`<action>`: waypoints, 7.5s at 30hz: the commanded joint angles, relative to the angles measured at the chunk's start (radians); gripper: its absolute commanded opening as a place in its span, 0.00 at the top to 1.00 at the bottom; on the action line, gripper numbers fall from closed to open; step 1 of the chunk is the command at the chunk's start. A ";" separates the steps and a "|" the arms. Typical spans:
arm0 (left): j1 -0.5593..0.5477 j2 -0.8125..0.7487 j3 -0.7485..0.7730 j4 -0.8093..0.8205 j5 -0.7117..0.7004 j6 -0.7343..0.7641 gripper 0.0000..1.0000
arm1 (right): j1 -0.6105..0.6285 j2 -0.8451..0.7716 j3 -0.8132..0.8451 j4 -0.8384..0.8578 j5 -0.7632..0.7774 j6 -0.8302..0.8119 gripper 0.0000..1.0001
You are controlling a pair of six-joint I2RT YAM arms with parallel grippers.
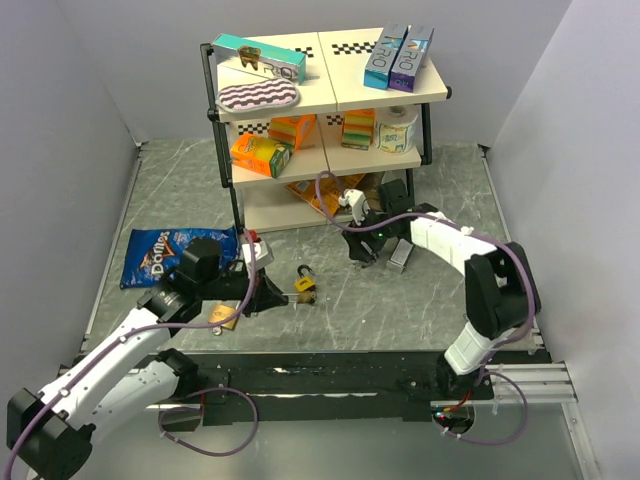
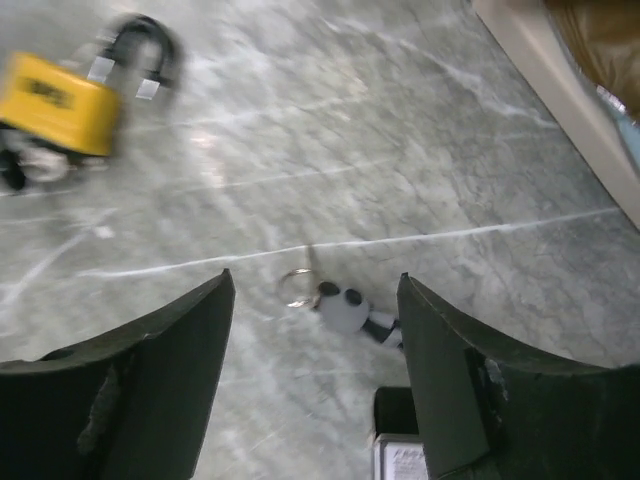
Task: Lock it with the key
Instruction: Place the key at the center of the board, then place the lock at the center of the board, then pick up the lock from the center of the board.
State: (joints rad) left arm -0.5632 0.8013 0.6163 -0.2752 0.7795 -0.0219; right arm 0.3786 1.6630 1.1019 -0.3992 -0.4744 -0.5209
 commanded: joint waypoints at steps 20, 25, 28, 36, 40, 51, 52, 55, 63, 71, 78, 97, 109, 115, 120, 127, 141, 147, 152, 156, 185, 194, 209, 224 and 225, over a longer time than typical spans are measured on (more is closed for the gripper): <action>0.042 0.343 0.160 0.017 0.168 -0.545 0.99 | 0.483 -0.493 -0.091 -0.035 0.020 -0.087 0.11; 0.056 0.312 0.114 0.076 0.184 -0.625 0.99 | 0.537 -0.474 -0.114 -0.015 0.057 -0.099 0.14; 0.060 0.302 0.115 0.073 0.170 -0.635 0.99 | 0.562 -0.460 -0.111 -0.009 0.071 -0.080 0.17; 0.071 0.297 0.097 0.106 0.178 -0.667 0.99 | 0.603 -0.428 -0.113 0.023 0.134 -0.073 0.25; 0.072 0.294 0.097 0.106 0.179 -0.665 0.99 | 0.603 -0.407 -0.103 0.025 0.143 -0.073 0.31; 0.086 0.268 0.074 0.116 0.176 -0.656 0.71 | 0.600 -0.401 -0.096 0.019 0.125 -0.042 0.86; 0.101 0.260 0.072 0.119 0.176 -0.655 0.62 | 0.599 -0.402 -0.096 0.017 0.131 -0.036 0.95; 0.182 0.227 0.098 0.049 0.176 -0.609 0.24 | 0.562 -0.401 -0.096 0.005 0.143 0.015 1.00; 0.492 0.092 0.168 -0.039 0.199 -0.515 0.03 | 0.355 -0.292 -0.068 -0.099 0.170 0.376 1.00; 0.631 0.023 0.171 0.136 0.103 -0.607 0.04 | 0.295 -0.060 0.056 -0.199 0.431 0.812 1.00; 0.638 -0.037 0.155 0.146 0.064 -0.613 0.04 | 0.293 0.035 0.125 -0.145 0.457 0.894 1.00; 0.651 -0.017 0.218 0.200 0.070 -0.711 0.04 | 0.261 0.271 0.292 -0.237 0.494 1.003 0.99; 0.655 0.004 0.215 0.223 0.067 -0.728 0.04 | 0.258 0.313 0.332 -0.262 0.493 1.007 0.53; 0.660 0.001 0.227 0.191 0.063 -0.716 0.04 | 0.260 0.278 0.351 -0.260 0.482 0.964 0.37; 0.661 -0.001 0.238 0.186 0.061 -0.705 0.04 | 0.266 0.169 0.309 -0.237 0.481 0.920 0.31; 0.663 0.006 0.247 0.172 0.050 -0.673 0.04 | 0.358 0.069 0.292 -0.196 0.382 0.774 0.17; 0.663 0.006 0.298 0.131 0.026 -0.676 0.04 | 0.531 0.179 0.346 -0.198 0.473 0.736 0.06; 0.663 -0.001 0.281 0.116 0.023 -0.668 0.04 | 0.528 0.248 0.340 -0.181 0.481 0.730 0.06; 0.664 -0.008 0.264 0.113 0.021 -0.658 0.04 | 0.530 0.279 0.335 -0.159 0.481 0.734 0.09; 0.663 -0.010 0.260 0.111 0.014 -0.653 0.04 | 0.528 0.303 0.329 -0.148 0.448 0.743 0.13; 0.671 0.012 0.253 0.136 0.053 -0.684 0.04 | 0.493 0.090 0.210 -0.125 0.387 0.647 1.00; 0.683 0.064 0.304 0.053 0.223 -0.506 0.04 | 0.396 -0.140 0.176 -0.147 0.116 0.529 1.00; 0.476 -0.146 0.105 -0.245 0.410 0.525 0.05 | 0.327 -0.278 0.262 -0.426 -0.707 0.236 1.00; 0.019 -0.182 0.042 0.014 0.130 0.654 0.28 | 0.408 -0.203 0.286 -0.517 -0.802 0.262 1.00; -0.022 -0.174 0.052 0.005 0.119 0.655 0.30 | 0.408 -0.195 0.285 -0.514 -0.810 0.269 1.00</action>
State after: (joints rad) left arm -0.4995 0.6075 0.6491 -0.3225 0.9535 0.5568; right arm 0.7811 1.4548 1.3430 -0.9222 -1.1908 -0.2768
